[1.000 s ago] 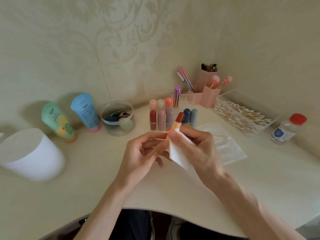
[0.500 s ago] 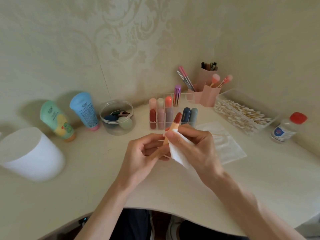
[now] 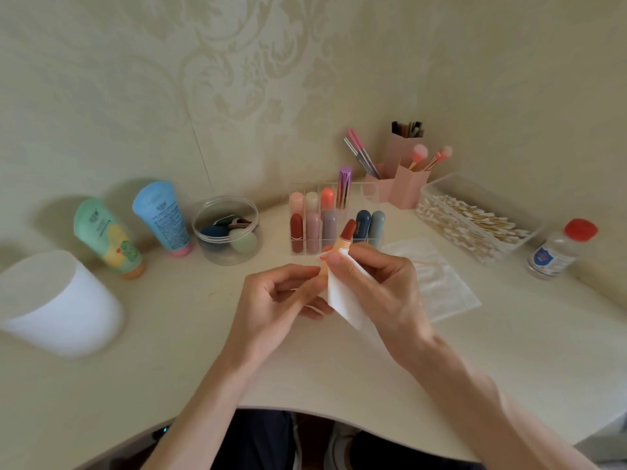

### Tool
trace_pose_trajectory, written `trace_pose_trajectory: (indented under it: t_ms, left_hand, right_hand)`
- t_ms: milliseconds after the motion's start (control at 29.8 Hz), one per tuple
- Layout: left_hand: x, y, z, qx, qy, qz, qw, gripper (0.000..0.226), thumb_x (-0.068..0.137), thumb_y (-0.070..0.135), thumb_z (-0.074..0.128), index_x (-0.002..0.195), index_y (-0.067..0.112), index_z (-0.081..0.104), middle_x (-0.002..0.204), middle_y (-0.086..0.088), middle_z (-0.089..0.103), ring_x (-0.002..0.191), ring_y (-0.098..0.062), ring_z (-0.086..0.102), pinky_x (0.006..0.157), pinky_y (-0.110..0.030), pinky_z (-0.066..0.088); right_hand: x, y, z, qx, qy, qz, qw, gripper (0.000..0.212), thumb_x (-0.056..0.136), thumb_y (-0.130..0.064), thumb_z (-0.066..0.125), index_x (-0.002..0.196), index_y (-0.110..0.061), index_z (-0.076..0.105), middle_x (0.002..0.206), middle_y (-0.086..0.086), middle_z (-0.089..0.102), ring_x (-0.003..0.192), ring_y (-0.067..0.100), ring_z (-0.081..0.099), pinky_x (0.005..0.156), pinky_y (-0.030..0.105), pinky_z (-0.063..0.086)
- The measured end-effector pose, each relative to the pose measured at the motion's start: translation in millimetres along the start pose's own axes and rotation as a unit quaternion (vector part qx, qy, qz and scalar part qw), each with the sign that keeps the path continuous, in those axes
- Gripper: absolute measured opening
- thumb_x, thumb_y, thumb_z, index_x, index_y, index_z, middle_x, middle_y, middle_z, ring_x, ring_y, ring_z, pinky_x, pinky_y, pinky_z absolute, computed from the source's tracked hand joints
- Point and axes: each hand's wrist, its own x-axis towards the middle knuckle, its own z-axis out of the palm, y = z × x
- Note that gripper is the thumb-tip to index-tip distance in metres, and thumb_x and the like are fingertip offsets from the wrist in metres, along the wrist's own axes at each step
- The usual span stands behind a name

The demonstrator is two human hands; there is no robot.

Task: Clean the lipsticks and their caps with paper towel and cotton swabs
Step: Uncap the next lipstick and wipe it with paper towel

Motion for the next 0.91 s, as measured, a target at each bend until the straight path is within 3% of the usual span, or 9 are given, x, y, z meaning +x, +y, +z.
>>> trace_pose_trajectory:
  t_ms: [34,134,201,335,436,503,637,804,905]
  left_hand:
    - [0.1,0.6,-0.1,-0.009,-0.002,-0.009,1.000,0.019,0.084,0.012,0.076,0.101,0.002,0.078,0.083,-0.016,0.079,0.066,-0.023,0.074,0.061,-0.024,0.058]
    - [-0.3,0.8,-0.3,0.007,0.018,0.000,1.000,0.014,0.082,0.008,0.082,0.095,0.002,0.080,0.081,-0.013,0.079,0.068,-0.021,0.076,0.065,-0.020,0.057]
    - [-1.1,-1.5,0.1,0.044,0.034,0.028,0.998,0.015,0.076,0.014,0.087,0.088,0.008,0.081,0.076,-0.008,0.079,0.068,-0.020,0.076,0.067,-0.021,0.057]
    - [-1.8,-8.6,2.5,0.133,0.062,0.084,0.986,0.015,0.076,0.011,0.090,0.081,0.010,0.076,0.075,0.000,0.077,0.068,-0.021,0.074,0.068,-0.026,0.059]
    - [-1.4,-5.7,2.0,0.071,0.002,0.068,0.995,0.016,0.084,0.020,0.081,0.097,0.012,0.075,0.085,-0.006,0.078,0.067,-0.028,0.074,0.062,-0.031,0.059]
    - [0.3,-4.5,1.3,0.034,-0.030,0.049,0.998,0.023,0.087,0.024,0.073,0.105,0.010,0.076,0.085,-0.009,0.078,0.066,-0.027,0.074,0.059,-0.030,0.058]
    - [0.5,-5.0,1.5,0.040,-0.007,0.049,0.998,0.018,0.080,0.019,0.079,0.094,0.007,0.080,0.078,-0.008,0.079,0.066,-0.018,0.074,0.066,-0.021,0.056]
    - [1.6,-11.3,0.8,0.098,0.031,0.072,0.992,0.011,0.079,0.013,0.087,0.081,0.013,0.077,0.075,-0.002,0.077,0.066,-0.017,0.072,0.067,-0.025,0.058]
    - [0.7,-9.0,1.9,0.076,-0.003,0.069,0.995,0.017,0.085,0.025,0.080,0.093,0.010,0.076,0.083,-0.007,0.077,0.070,-0.027,0.073,0.064,-0.033,0.059]
  right_hand:
    - [0.2,0.7,-0.9,-0.006,0.000,-0.002,1.000,0.029,0.088,-0.033,0.078,0.100,-0.007,0.082,0.104,0.010,0.075,0.097,0.023,0.073,0.083,0.039,0.059]
    - [1.1,4.3,-0.6,0.018,0.002,0.003,1.000,0.028,0.091,-0.033,0.082,0.102,-0.008,0.082,0.106,0.018,0.075,0.107,0.039,0.072,0.090,0.062,0.060]
    - [1.3,5.2,0.2,0.016,0.010,0.001,1.000,0.023,0.093,-0.028,0.080,0.102,-0.007,0.082,0.103,0.022,0.075,0.105,0.044,0.072,0.089,0.066,0.058]
    - [0.4,1.9,1.0,0.004,0.021,0.005,1.000,0.016,0.093,-0.022,0.079,0.100,-0.008,0.082,0.099,0.021,0.076,0.095,0.037,0.075,0.084,0.053,0.062]
    - [-0.8,-6.1,0.0,0.041,0.015,0.012,0.999,0.021,0.092,-0.019,0.077,0.098,0.001,0.080,0.095,0.027,0.074,0.076,0.031,0.072,0.068,0.039,0.058]
    - [-0.1,-7.0,-1.3,0.032,0.012,0.010,0.999,0.023,0.092,-0.022,0.078,0.098,0.001,0.079,0.097,0.023,0.074,0.078,0.030,0.071,0.067,0.040,0.057]
    - [0.0,-2.4,-0.8,0.030,0.006,0.008,1.000,0.029,0.093,-0.028,0.081,0.097,0.001,0.078,0.098,0.031,0.071,0.094,0.048,0.071,0.079,0.060,0.062]
    - [-0.7,-2.1,1.3,0.005,0.025,-0.001,1.000,0.018,0.093,-0.023,0.079,0.095,-0.005,0.082,0.096,0.019,0.076,0.092,0.037,0.073,0.082,0.045,0.060]
    - [-1.0,-6.7,0.8,0.017,0.020,0.007,1.000,0.020,0.092,-0.022,0.078,0.097,-0.003,0.082,0.093,0.020,0.075,0.080,0.028,0.071,0.072,0.035,0.059]
